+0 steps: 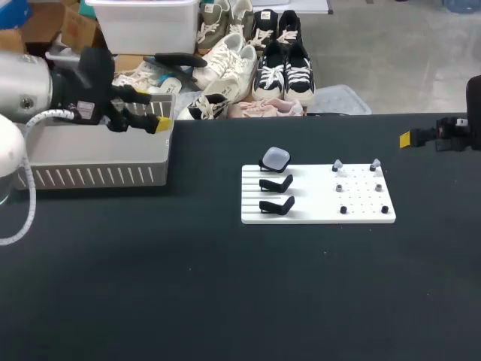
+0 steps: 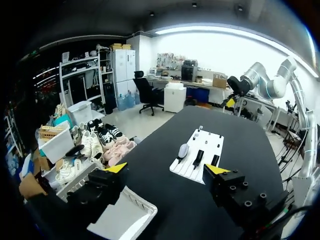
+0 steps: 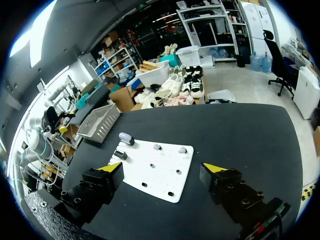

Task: Pick up each earbud case from the left stands, insert the matching earbuds, close the lid, and place the case in the box.

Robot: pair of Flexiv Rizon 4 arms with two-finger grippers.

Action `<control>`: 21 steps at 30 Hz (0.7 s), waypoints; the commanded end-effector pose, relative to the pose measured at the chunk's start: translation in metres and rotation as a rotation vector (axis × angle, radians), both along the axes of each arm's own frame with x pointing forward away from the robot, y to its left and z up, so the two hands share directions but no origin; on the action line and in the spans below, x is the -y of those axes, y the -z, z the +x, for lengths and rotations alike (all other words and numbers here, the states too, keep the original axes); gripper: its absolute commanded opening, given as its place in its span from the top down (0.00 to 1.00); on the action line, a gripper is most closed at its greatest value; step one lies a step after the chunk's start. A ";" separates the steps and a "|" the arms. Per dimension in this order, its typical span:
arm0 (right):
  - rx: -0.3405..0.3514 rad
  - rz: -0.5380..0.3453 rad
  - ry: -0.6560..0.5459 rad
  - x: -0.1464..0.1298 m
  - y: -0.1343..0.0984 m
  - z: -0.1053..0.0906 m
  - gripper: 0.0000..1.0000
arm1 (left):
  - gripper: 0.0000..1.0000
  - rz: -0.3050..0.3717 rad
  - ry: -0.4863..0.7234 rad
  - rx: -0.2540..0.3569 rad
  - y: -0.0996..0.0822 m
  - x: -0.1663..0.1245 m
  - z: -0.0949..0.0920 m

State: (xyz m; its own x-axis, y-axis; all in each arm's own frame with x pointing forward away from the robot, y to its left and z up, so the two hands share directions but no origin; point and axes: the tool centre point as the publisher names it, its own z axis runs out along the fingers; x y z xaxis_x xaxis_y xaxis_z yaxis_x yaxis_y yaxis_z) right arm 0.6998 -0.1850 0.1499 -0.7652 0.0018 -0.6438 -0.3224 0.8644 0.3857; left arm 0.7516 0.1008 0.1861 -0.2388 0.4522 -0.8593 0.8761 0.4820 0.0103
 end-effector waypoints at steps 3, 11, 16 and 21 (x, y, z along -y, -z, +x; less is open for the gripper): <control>-0.001 0.002 -0.004 0.001 0.000 0.001 0.00 | 0.00 -0.003 0.201 0.008 0.018 0.030 0.021; -0.001 0.002 -0.004 0.001 0.000 0.001 0.00 | 0.00 0.029 0.362 0.024 0.037 0.064 0.030; -0.001 0.002 -0.004 0.001 0.000 0.001 0.00 | 0.00 0.028 0.454 0.025 0.054 0.083 0.032; -0.001 0.002 -0.004 0.001 0.000 0.001 0.00 | 0.00 0.040 0.499 0.012 0.072 0.097 0.033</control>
